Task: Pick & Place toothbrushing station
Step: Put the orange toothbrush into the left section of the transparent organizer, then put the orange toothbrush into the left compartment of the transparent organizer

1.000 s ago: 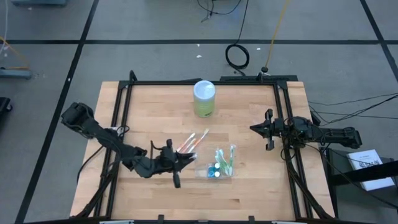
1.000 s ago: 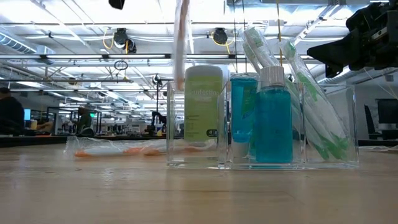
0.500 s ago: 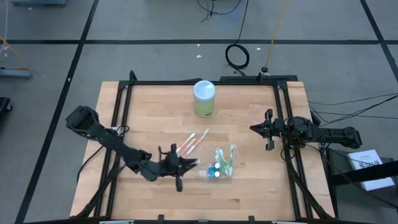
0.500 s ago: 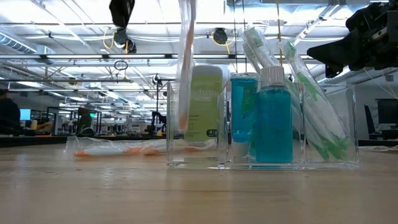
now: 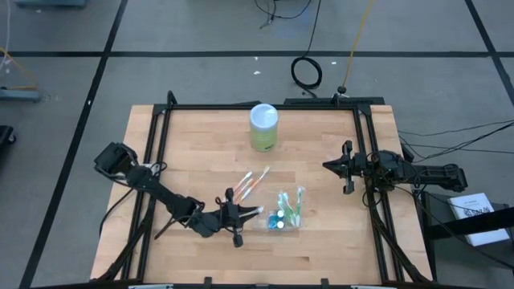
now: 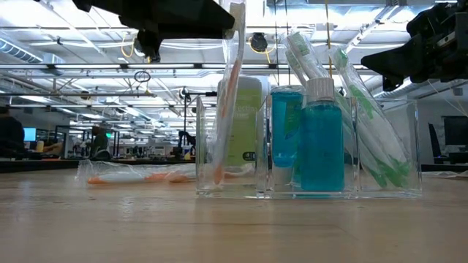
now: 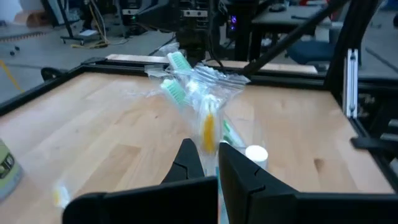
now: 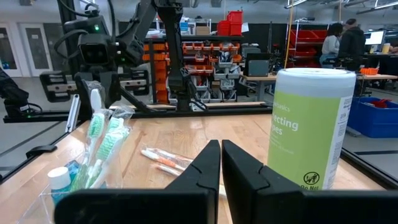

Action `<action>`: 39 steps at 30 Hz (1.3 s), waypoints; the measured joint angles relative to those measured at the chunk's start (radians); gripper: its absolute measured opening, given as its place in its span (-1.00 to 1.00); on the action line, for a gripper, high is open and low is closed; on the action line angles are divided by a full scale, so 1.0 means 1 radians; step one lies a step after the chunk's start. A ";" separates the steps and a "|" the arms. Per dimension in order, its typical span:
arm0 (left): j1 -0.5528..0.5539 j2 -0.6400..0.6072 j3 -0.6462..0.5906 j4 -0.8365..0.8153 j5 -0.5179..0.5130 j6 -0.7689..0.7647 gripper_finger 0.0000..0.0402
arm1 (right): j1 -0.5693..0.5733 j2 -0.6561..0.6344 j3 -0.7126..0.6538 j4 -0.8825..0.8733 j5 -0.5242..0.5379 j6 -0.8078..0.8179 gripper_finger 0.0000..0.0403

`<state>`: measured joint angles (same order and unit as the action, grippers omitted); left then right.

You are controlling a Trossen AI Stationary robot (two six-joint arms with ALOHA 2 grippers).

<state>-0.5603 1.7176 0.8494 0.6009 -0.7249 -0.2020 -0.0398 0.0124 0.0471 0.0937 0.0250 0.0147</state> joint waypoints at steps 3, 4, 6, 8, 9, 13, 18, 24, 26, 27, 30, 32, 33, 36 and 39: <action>-0.005 0.000 0.000 0.002 0.001 0.052 -0.99 | 0.000 0.000 0.000 0.000 0.000 0.000 -0.96; -0.007 -0.001 0.000 0.004 0.000 0.065 -0.98 | 0.000 0.000 0.000 0.000 0.000 0.000 -0.96; -0.010 -0.008 0.000 0.001 0.000 0.088 -0.95 | 0.000 0.000 0.000 0.000 0.000 0.000 -0.96; -0.011 -0.017 0.000 0.003 -0.001 0.096 -0.93 | 0.000 0.000 0.000 0.000 0.000 0.000 -0.97; -0.011 -0.025 0.000 0.001 -0.008 0.096 -0.92 | 0.000 0.000 0.000 0.000 0.000 0.000 -0.97; -0.011 -0.074 0.000 -0.038 -0.025 0.091 -0.83 | 0.000 0.000 0.000 0.000 0.000 0.000 -0.96; -0.021 -0.163 0.000 -0.182 -0.015 0.025 -0.52 | 0.000 0.000 0.000 0.000 0.000 0.000 -0.97; -0.038 -0.308 0.000 -0.314 0.320 0.006 -0.07 | 0.000 0.000 0.000 0.000 0.000 0.000 -0.96; -0.043 -0.344 0.001 -0.311 0.538 0.001 0.03 | 0.000 0.000 0.000 0.000 0.000 0.000 -0.96; -0.048 -0.357 0.001 -0.312 0.643 0.002 0.07 | 0.000 0.000 0.000 0.000 0.000 0.000 -0.97; -0.066 -0.381 0.002 -0.342 0.855 0.024 0.14 | 0.000 0.000 0.000 0.000 0.000 0.000 -0.96; -0.079 -0.392 0.001 -0.399 0.872 0.039 0.16 | 0.000 0.000 0.000 0.000 0.000 0.000 -0.96; -0.090 -0.398 0.001 -0.420 0.859 0.047 0.17 | 0.000 0.000 0.000 0.000 0.000 0.000 -0.96; -0.107 -0.408 0.002 -0.433 0.838 0.064 0.17 | 0.000 0.000 0.000 0.000 0.000 0.000 -0.97; -0.118 -0.405 0.001 -0.467 0.836 0.057 0.17 | 0.000 0.000 0.000 0.000 0.000 0.000 -0.96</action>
<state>-0.6782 1.3128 0.8505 0.1340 0.1114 -0.1454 -0.0395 0.0124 0.0474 0.0936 0.0249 0.0147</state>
